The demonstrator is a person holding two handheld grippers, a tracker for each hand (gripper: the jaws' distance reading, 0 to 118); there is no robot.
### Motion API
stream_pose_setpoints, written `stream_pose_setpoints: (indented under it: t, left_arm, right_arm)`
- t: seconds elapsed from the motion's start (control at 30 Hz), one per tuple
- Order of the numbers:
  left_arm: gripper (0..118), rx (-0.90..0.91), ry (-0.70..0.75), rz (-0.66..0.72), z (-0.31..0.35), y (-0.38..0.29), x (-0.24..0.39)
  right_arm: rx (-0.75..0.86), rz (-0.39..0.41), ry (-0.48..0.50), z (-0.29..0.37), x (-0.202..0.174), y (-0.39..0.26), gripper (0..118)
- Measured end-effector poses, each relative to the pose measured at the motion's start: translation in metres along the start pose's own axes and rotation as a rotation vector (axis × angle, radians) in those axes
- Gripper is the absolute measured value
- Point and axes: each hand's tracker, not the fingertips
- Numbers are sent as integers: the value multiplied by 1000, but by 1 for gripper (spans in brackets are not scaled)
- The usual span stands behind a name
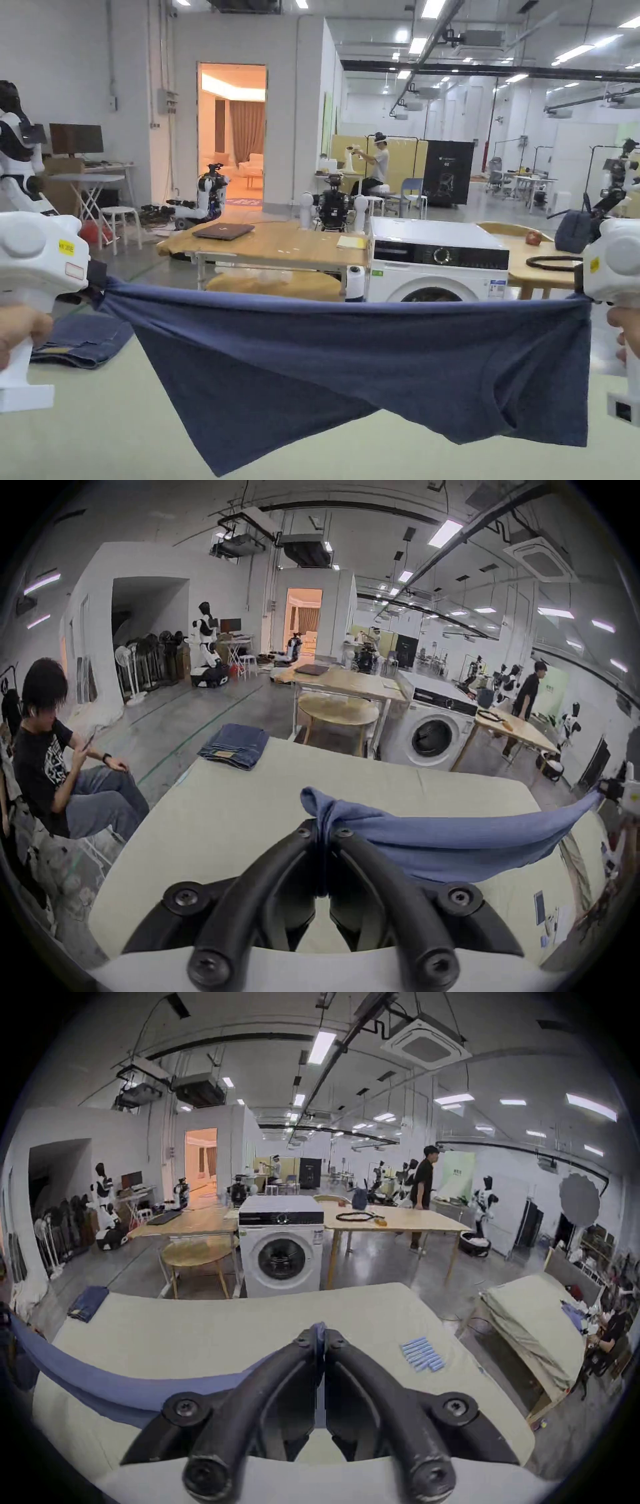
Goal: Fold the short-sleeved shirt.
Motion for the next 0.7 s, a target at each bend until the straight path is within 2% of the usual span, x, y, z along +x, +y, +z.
stream_pose_setpoints:
  t: [0.13,0.3,0.37,0.43,0.47,0.5,0.53,0.6,0.63,0.67,0.7]
  left_arm:
    - [0,21,-13,16,-23,-13,9]
    - [0,8,-23,0,-60,-73,7]
    - [0,-42,-16,4,-75,-107,-1]
    - [0,-84,-33,51,-85,-154,-14]
    - [0,-102,-27,65,-87,-178,-18]
    - [0,-129,-42,88,-87,-204,-23]
    - [0,-161,-76,84,-85,-232,-29]
    - [0,-200,-65,55,-73,-285,-35]
    - [0,-221,-74,47,-61,-313,-36]
    - [0,-241,-84,56,-49,-338,-37]
    - [0,-284,-101,76,-38,-364,-42]
  right_arm:
    - [-21,-75,22,-34,-2,-18,2]
    - [-65,-79,28,-69,-3,-82,2]
    - [-110,-82,53,-89,1,-121,2]
    - [-130,-128,65,-89,10,-174,2]
    - [-165,-127,96,-89,16,-199,2]
    - [-178,-135,85,-87,21,-227,2]
    - [-208,-136,63,-83,26,-257,2]
    - [-221,-123,85,-67,41,-311,2]
    - [-263,-90,73,-56,44,-338,2]
    - [-295,-100,101,-46,52,-359,2]
    - [-311,-145,130,-33,62,-384,2]
